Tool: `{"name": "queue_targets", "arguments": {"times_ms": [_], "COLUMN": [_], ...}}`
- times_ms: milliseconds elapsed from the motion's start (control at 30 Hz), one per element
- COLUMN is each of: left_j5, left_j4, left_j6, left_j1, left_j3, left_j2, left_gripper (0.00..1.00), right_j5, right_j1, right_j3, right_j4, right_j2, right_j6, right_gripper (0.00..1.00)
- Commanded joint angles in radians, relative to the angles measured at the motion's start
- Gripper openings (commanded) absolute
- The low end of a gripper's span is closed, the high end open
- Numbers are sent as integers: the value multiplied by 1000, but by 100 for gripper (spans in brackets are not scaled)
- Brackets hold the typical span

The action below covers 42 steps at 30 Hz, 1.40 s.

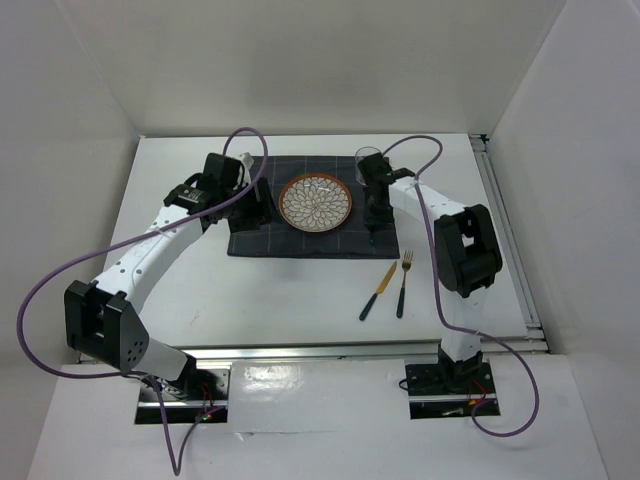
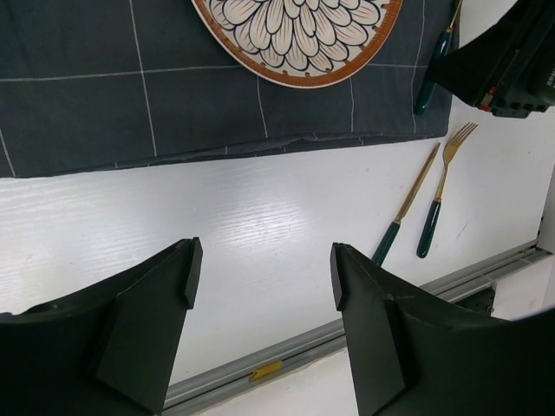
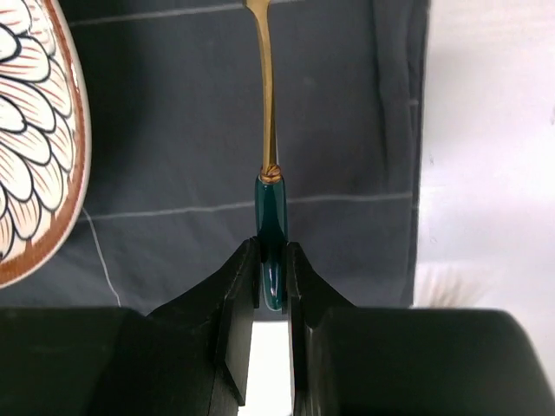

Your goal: Set the dinner table for one person

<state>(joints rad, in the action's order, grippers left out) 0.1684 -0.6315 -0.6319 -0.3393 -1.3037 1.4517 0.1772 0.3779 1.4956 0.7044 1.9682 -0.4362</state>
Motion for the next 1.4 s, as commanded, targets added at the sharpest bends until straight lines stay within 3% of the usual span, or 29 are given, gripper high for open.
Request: {"name": "queue_targets", "arguments": {"times_ms": [0,100,200,333,367,467,567,733,900,1100,1367], "left_j5": [-10,-10,-10,-29,-29,-20,-20,-20,-20,-20,-29], "left_j4": [-5,-5,-5,-16,-16,-16,-16,-16,-16,-7,-7], "left_j6": [12,12,21,31,40,57,66,66,66,66,66], "left_j1": [-4,-4,-4,-4,-4,-13,-35,-44,-53,-72,-72], "left_j3": [-37,-37,-37,-46,-46,-46,-46,-46,-55,-55,-46], "left_j2": [-21,-21,-21,-21,-21,-21,6,15,24,44,35], "left_gripper": [78,78,78,78,78,78,78,78,78,78,78], "right_j5": [-5,-5,-5,-15,-15,-15,-15,-93,-206,-186,-113], "right_j1": [-11,-20,-20,-20,-20,-33,-54,-54,36,164,256], "right_j3": [67,112,147,149,138,97,36,-237,-496,-610,-663], "right_j4": [-46,-46,-19,-6,-6,3,3,12,-6,-19,-10], "right_j2": [38,99,135,101,84,-3,-121,-317,-503,-511,-422], "right_j6": [31,42,51,39,39,19,-10,-110,-246,-458,-576], "right_gripper": [0,2,12,34,44,57,58,58,70,70,56]}}
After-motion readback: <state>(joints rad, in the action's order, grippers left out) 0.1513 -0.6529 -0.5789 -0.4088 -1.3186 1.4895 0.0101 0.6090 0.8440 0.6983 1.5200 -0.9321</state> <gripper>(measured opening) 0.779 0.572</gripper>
